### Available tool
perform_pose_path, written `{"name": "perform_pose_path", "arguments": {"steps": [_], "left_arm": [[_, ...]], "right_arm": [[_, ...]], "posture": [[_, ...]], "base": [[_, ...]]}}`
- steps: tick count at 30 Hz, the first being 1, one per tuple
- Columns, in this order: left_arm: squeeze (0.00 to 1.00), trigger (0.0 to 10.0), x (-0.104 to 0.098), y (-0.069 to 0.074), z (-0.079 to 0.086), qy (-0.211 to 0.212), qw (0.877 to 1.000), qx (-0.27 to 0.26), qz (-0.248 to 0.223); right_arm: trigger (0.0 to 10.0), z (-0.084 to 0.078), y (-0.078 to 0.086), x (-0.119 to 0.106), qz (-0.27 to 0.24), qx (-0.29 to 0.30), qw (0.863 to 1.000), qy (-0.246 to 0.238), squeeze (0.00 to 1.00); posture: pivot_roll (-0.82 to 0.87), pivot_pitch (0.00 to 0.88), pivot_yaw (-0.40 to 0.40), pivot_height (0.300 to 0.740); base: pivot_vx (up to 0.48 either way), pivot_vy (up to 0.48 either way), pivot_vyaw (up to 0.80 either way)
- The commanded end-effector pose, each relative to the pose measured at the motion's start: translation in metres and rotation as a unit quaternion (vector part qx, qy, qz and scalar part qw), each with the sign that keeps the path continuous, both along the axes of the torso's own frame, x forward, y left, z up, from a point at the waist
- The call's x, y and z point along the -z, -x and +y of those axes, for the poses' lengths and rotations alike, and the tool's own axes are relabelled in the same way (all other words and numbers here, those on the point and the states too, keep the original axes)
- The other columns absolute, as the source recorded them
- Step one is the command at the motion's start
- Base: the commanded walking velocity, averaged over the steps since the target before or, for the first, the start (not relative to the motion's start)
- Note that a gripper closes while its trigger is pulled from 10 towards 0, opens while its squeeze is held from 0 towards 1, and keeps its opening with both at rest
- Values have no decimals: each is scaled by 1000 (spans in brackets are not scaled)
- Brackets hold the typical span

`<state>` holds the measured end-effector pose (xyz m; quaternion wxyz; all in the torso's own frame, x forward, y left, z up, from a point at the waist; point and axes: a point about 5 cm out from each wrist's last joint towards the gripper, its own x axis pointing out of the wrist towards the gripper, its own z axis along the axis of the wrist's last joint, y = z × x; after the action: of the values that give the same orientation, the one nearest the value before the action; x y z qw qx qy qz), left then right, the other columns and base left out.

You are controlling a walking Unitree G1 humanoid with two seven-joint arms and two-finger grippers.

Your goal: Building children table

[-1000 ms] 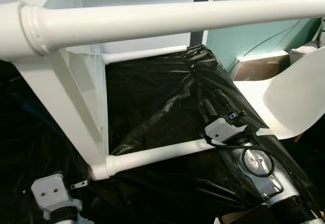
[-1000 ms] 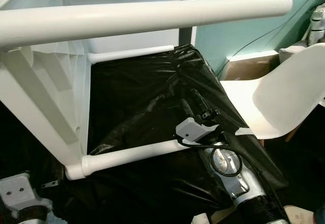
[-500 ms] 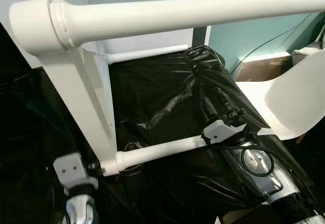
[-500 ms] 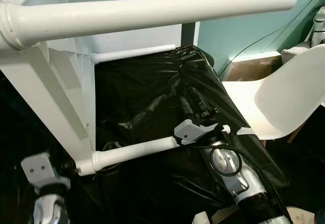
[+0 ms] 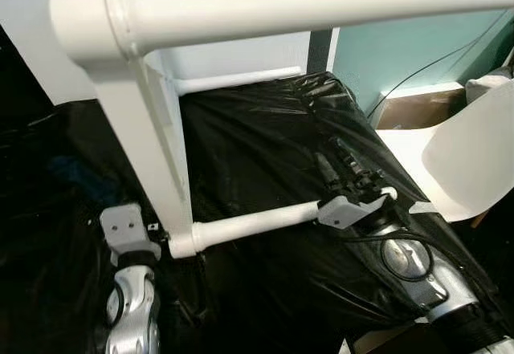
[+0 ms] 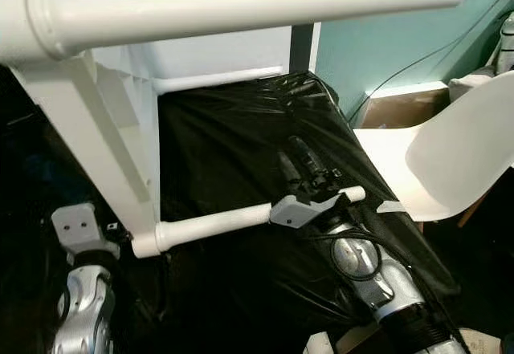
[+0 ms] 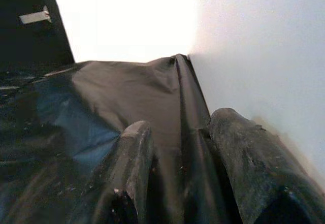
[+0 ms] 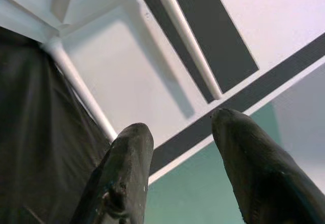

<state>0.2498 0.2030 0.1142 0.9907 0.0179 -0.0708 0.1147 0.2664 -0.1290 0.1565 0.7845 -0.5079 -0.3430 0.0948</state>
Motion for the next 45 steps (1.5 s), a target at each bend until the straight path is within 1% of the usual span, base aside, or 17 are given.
{"name": "perform_pose_path", "arguments": {"steps": [1, 7, 9, 10, 11, 12, 13, 15, 17, 21, 22, 23, 24, 30, 40, 41, 45], "left_arm": [[0, 10000, 6, 0, 9, 12, 997, -71, 12], [0, 10000, 9, -2, 10, 9, 997, -70, 20], [0, 10000, 16, 17, 20, -24, 995, -90, 38], [0, 10000, 16, 17, 20, -24, 995, -90, 38], [0, 10000, 18, 32, 33, -70, 988, -132, 50], [0, 10000, 18, 32, 33, -70, 988, -132, 50], [0, 10000, 16, 40, 45, -82, 979, -182, 49], [0, 10000, 16, 40, 45, -82, 979, -182, 49], [0, 10000, 9, 48, 64, -69, 965, -250, 34], [0, 10000, 3, 42, 63, -45, 971, -236, 16], [0, 10000, 0, 36, 57, -34, 977, -209, 5], [0, 10000, 0, 36, 57, -34, 977, -209, 5], [0, 10000, -1, 30, 51, -28, 982, -187, -1], [0, 10000, 5, 21, 39, -32, 987, -159, 10], [0, 10000, 11, 12, 26, -39, 991, -127, 22], [0, 10000, 11, 11, 24, -41, 992, -121, 22], [0, 10000, 12, 10, 22, -44, 992, -116, 23]], "right_arm": [[10000, -3, 2, -4, -14, 1, 1000, 2, 0], [10000, -7, 3, -3, -11, 13, 1000, -3, 0], [10000, -7, 4, 0, -1, 19, 1000, -10, 0], [10000, -7, 4, 0, -1, 19, 1000, -10, 0], [10000, -7, 5, 3, 6, 21, 1000, -13, 0], [10000, -7, 5, 3, 6, 21, 1000, -13, 0], [10000, -8, 6, 4, 7, 22, 1000, -12, 0], [10000, -8, 6, 4, 7, 22, 1000, -12, 0], [10000, -10, 8, 4, -2, 21, 1000, -4, 0], [10000, -12, 11, 1, -24, 22, 999, 5, 0], [10000, -14, 13, -3, -42, 25, 999, 7, 596], [10000, -14, 13, -3, -42, 25, 999, 7, 596], [10000, -15, 15, -11, -71, 29, 997, 8, 1000], [10000, -15, 20, -46, -171, 39, 984, -3, 1000], [10000, -12, 17, -86, -212, 57, 975, -17, 1000], [10000, -11, 14, -93, -213, 59, 975, -17, 0], [10000, -8, 9, -107, -215, 59, 974, -21, 0]], "posture": [[108, 0, 54, 740], [97, 0, 62, 740], [101, 0, 70, 740], [101, 0, 70, 740], [111, 0, 72, 740], [111, 0, 72, 740], [121, 0, 72, 740], [121, 0, 72, 740], [133, 0, 67, 740], [143, 0, 63, 740], [144, 0, 62, 740], [144, 0, 62, 740], [140, 0, 62, 740], [106, 0, 68, 740], [73, 0, 72, 740], [73, 0, 72, 740], [68, 0, 71, 740]], "base": [[0, 0, 0], [0, 0, 0], [0, 0, 0], [0, 0, 0], [0, 0, 0], [0, 0, 0], [0, 0, 0], [0, 0, 0], [0, 0, 0], [0, 0, 0], [0, 0, 0], [0, 0, 0], [0, 0, 0], [0, 0, 0], [0, 0, 0], [0, 0, 0], [0, 0, 0]]}}
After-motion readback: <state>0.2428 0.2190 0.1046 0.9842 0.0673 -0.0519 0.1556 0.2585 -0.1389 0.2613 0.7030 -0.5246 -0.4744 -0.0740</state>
